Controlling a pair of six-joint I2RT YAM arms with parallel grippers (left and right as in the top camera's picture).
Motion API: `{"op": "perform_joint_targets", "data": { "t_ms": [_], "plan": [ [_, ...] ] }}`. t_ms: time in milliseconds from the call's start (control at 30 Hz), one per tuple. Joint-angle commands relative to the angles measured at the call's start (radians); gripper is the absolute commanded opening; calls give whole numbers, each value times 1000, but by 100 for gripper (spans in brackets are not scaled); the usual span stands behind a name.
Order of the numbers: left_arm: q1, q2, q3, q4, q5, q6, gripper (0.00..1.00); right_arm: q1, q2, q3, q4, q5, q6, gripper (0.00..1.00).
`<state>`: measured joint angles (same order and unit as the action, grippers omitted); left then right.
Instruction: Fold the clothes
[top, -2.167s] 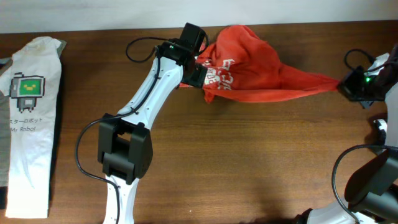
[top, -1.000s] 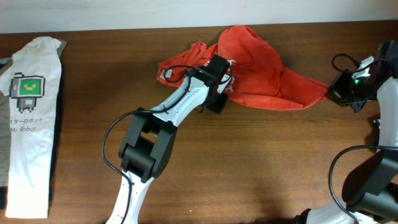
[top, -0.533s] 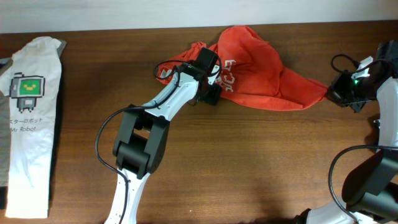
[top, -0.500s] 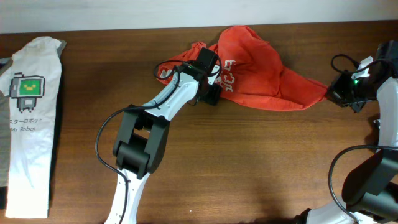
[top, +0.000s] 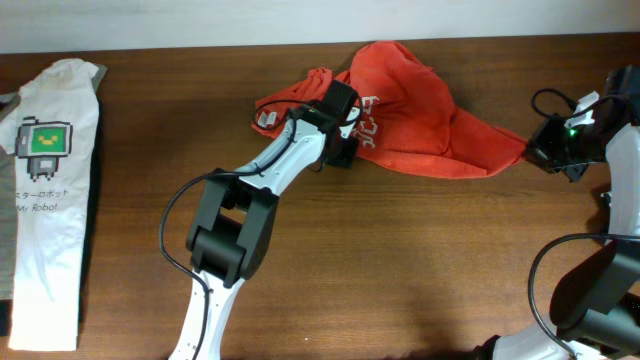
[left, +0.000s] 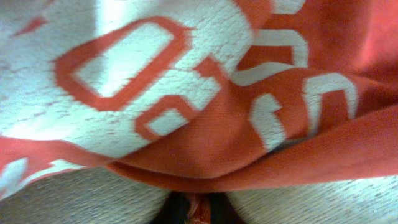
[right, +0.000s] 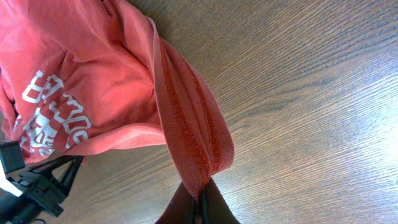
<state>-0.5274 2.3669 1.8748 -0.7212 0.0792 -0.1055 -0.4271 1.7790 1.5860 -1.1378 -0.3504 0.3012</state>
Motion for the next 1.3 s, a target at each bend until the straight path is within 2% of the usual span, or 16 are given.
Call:
{"op": "perform_joint_targets", "data": {
  "t_ms": [0,67,133,233,400,567,733,1133,1267],
  "plan": [
    [7,45,-7,-8,3,-14,0,9,-21,19,-7,16,-13,4],
    [7,45,1,-17,-45,-14,0,9,-21,19,-11,25,-16,4],
    [7,39,50,-85,-200,-13,0,9,-21,19,-11,53,-16,4],
    [17,-9,137,-184,-353,-6,0,7,-21,19,9,68,-16,4],
    [117,-217,196,-201,-369,5,0,6,-21,35,45,76,-16,4],
    [269,-416,196,-211,-383,18,0,5,-21,144,12,91,-35,4],
    [403,-571,196,-238,-384,78,0,5,-21,379,-129,127,-62,4],
    [412,-962,262,-203,-496,156,0,5,-23,1082,-506,127,-111,4],
    [412,-1084,297,-203,-495,160,0,9,-56,1238,-561,126,-110,4]
  ]
}}
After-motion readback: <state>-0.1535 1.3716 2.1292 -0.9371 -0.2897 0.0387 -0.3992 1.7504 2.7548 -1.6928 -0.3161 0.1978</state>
